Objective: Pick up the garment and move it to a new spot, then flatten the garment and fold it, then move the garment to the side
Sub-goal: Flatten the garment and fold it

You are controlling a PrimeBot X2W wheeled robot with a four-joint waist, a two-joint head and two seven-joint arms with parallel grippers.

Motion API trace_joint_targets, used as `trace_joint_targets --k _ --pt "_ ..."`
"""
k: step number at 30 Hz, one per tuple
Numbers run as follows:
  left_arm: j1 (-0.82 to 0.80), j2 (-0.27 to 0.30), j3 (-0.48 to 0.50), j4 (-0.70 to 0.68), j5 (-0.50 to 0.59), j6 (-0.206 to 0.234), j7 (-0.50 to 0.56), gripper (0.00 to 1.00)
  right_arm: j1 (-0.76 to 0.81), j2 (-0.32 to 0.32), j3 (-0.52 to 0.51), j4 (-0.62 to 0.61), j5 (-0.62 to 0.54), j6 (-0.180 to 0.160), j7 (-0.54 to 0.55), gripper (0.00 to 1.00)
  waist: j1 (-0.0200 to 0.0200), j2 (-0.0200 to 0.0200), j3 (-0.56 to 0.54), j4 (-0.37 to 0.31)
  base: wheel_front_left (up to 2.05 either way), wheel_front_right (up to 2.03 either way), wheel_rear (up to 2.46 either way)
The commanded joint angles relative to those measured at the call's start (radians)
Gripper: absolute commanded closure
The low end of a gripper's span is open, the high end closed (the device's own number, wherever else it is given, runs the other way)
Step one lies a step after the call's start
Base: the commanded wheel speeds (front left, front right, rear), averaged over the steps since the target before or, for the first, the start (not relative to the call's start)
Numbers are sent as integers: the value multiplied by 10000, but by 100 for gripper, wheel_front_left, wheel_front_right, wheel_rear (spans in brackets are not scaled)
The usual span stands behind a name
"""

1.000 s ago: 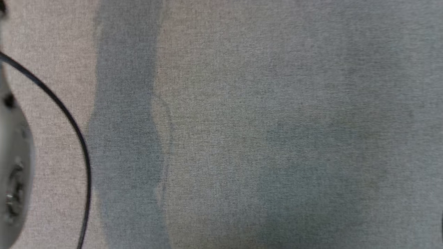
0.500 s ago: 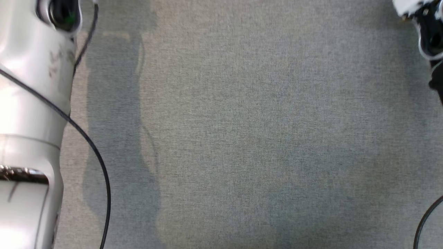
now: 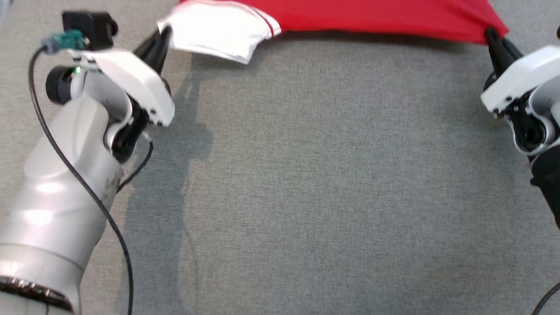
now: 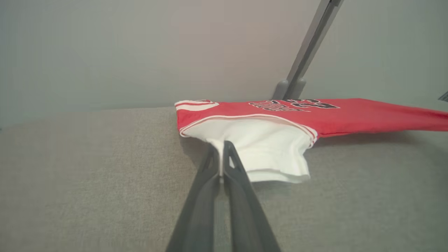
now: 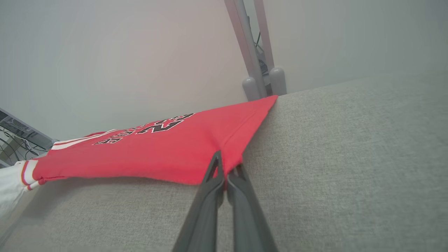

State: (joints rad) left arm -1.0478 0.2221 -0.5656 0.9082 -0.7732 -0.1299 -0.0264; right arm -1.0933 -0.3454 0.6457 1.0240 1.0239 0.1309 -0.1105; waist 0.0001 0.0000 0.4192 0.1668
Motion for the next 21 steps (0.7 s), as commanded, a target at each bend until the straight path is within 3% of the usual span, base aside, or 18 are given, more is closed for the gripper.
trace_joint_targets --k 1,11,21 --pt "311 327 -284 -170 22 -5 123 100 253 -129 103 114 118 -4 -84 100 -1 0 -334 103 0 0 0" --pt "1715 1472 -2336 -1591 -432 -5 1428 100 749 -229 1067 627 106 -4 21 100 -1 0 -1078 71 0 0 0" --pt "2515 2635 -3678 -3136 -1169 -7 2551 100 1431 -502 1919 532 505 -5 942 100 -1 0 -1662 -2 0 0 0"
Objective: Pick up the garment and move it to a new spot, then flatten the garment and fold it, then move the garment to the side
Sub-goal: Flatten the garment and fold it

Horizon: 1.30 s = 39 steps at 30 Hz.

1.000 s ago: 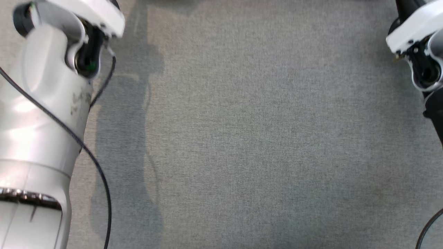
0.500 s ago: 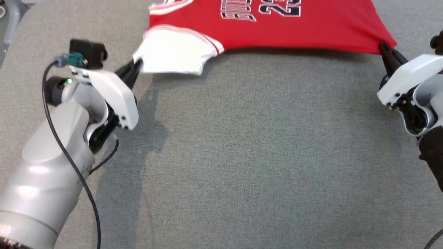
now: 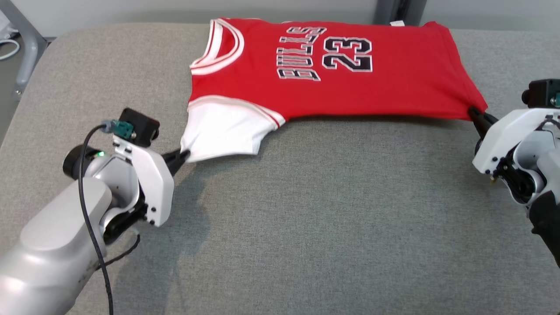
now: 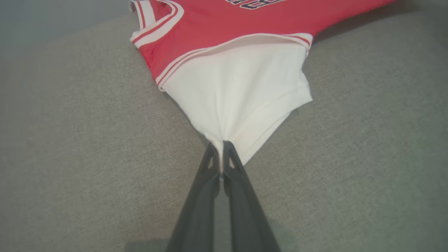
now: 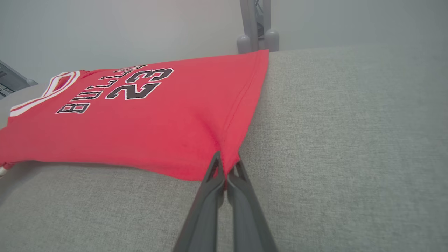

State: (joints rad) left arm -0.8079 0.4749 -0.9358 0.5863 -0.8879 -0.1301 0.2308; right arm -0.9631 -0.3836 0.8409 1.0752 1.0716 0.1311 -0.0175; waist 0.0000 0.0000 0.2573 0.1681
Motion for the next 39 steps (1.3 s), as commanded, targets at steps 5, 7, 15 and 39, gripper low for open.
trace_joint_targets --k 5,7,15,39 --pt "480 635 -447 -689 -555 -5 548 100 496 -406 362 -307 288 -7 307 100 0 0 -409 -79 0 0 0" --pt "657 838 -656 -1082 -806 -5 761 100 668 -520 556 -531 448 -7 518 100 0 0 -558 -111 0 0 0" --pt "1320 1776 -1088 -2654 -1816 -5 1295 100 1427 -1148 1348 -1526 1169 -7 1687 100 0 0 -1166 -271 0 0 0" --pt "4172 3827 -1599 -6419 -4213 462 2392 100 3702 -2843 2182 -4072 4128 -6 5753 100 0 0 -2832 -882 0 0 0"
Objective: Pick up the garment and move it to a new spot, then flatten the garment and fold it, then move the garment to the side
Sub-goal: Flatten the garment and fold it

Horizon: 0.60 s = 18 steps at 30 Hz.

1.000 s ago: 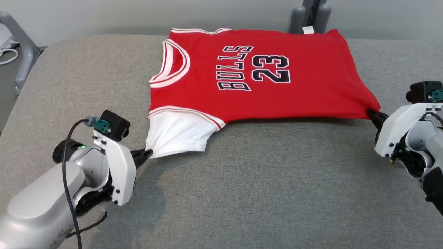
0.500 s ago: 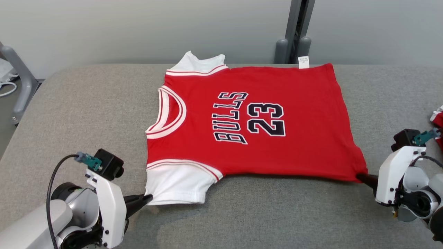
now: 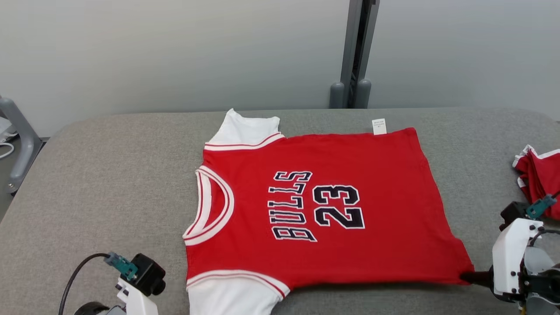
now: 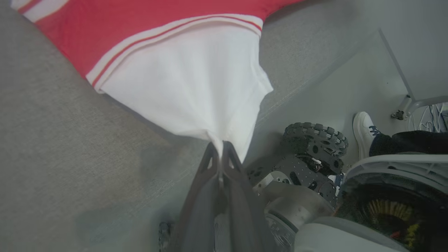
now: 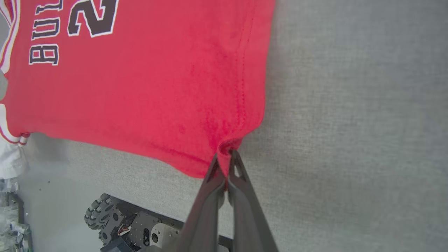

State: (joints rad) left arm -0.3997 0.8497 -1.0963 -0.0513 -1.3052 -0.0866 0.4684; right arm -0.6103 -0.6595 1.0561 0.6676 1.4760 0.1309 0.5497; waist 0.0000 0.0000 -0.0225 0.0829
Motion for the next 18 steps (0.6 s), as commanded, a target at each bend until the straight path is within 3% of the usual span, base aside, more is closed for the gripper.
trace_joint_targets --k 1,10,18 --pt "178 196 -21 -254 -137 84 107 100 244 -146 61 -96 155 -4 249 100 0 0 -59 -44 0 0 0" --pt "792 1027 -337 -1958 -506 509 645 100 829 -800 255 -907 428 -4 1077 100 0 0 -116 -178 0 0 0" --pt "691 1081 -188 -2375 -616 768 586 100 821 -902 60 -1312 436 -4 966 100 0 0 51 -269 0 0 0"
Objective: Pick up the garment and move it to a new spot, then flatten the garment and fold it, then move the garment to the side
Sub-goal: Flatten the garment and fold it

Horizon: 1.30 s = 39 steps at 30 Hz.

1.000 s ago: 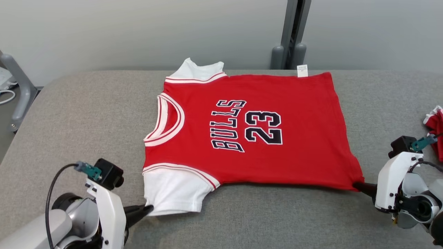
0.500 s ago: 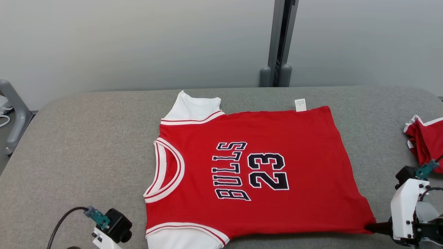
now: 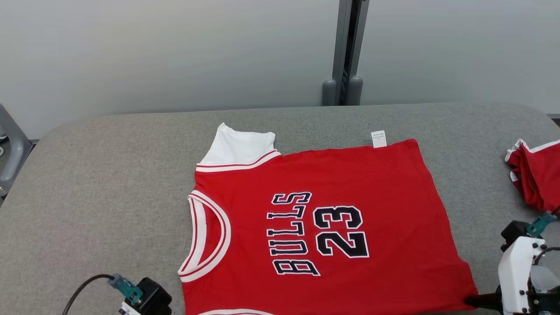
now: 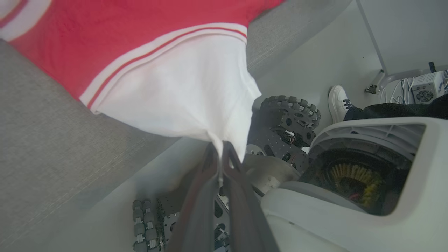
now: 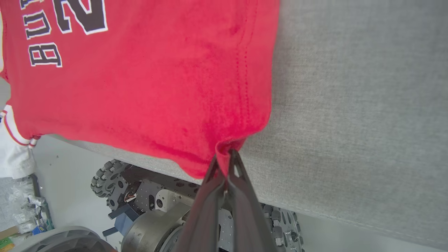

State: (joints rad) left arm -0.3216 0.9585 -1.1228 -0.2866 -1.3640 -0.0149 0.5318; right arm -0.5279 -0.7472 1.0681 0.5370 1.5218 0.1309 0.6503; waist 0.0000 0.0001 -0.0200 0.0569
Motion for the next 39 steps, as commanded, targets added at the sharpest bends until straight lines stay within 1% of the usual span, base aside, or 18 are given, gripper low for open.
trace_joint_targets --k 1,5,8,17,18,22,24,25,27,32,39 --pt "-143 -23 142 -30 -73 58 -73 100 -67 -6 -97 -29 -36 -4 -81 100 0 -1 76 -16 0 0 0" --pt "-386 -110 527 -16 -414 91 -272 100 -290 59 -243 -59 -47 -4 -114 100 0 -1 294 -3 0 0 0" --pt "-606 -179 949 121 -575 108 -620 100 -508 139 -396 -3 -50 -4 -168 100 0 -1 463 -1 0 0 0" --pt "-1203 -560 1877 609 -1305 -206 -1151 100 -1163 484 -861 365 -49 -4 -572 100 0 -1 973 71 0 0 0" --pt "-1203 -560 1877 609 -1305 -206 -1151 100 -1163 484 -861 365 -49 -4 -572 100 0 -1 973 71 0 0 0" --pt "-1444 -871 2196 992 -1536 -205 -1402 100 -1383 641 -979 554 -156 -4 -714 100 0 -1 1161 112 0 0 0" --pt "-1553 -1045 2302 1227 -1588 -125 -1525 100 -1478 723 -1043 645 -176 -4 -823 100 0 -1 1267 126 0 0 0" --pt "-1654 -1202 2373 1516 -1606 47 -1596 100 -1559 802 -1093 734 -232 -4 -936 100 0 -1 1355 134 0 0 0" --pt "-1780 -1361 2375 1781 -1471 190 -1643 100 -1620 854 -1131 819 -297 -4 -1087 100 0 -1 1439 140 0 0 0" --pt "-1999 -1746 2394 2431 -1310 420 -1804 100 -1752 993 -1236 973 -483 -4 -1562 100 0 -1 1604 151 0 0 0" --pt "-2232 -2050 2323 3096 -1040 660 -1881 100 -1846 1100 -1342 1054 -703 -4 -2157 100 0 -1 1796 114 0 0 0"
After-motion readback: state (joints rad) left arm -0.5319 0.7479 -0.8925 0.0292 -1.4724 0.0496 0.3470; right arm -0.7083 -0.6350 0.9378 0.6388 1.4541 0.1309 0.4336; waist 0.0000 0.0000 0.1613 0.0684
